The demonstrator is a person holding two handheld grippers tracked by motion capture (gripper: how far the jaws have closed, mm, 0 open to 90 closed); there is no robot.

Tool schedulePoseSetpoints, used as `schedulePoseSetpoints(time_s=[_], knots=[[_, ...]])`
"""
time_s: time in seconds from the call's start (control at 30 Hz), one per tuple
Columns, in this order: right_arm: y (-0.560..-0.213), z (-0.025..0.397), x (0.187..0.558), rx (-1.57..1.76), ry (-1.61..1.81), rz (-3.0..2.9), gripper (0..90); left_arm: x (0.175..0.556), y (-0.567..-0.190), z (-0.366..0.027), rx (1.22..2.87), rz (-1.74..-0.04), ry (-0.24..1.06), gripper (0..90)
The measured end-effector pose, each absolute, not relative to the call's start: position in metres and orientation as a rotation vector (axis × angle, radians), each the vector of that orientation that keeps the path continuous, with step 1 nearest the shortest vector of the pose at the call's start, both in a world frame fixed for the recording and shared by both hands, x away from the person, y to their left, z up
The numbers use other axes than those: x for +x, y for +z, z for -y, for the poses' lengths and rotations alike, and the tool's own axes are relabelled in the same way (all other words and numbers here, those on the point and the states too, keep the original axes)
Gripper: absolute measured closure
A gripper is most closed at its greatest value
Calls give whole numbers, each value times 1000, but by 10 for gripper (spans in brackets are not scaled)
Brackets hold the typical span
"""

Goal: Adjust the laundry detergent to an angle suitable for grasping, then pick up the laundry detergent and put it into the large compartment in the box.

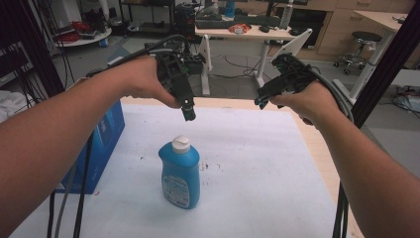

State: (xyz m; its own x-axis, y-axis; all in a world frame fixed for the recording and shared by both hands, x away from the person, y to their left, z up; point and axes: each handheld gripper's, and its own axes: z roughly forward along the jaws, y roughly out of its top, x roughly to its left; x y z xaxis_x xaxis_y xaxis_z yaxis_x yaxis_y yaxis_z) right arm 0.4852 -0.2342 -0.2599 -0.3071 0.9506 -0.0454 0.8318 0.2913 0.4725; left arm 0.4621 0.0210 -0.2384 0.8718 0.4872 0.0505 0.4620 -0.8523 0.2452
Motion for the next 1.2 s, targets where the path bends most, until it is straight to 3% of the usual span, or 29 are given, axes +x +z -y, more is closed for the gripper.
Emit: schedulePoseSetpoints(time_s=[1.2], knots=[[-261, 232, 483, 1602, 521, -2260, 36, 466, -228, -27, 2807, -670, 101, 250]])
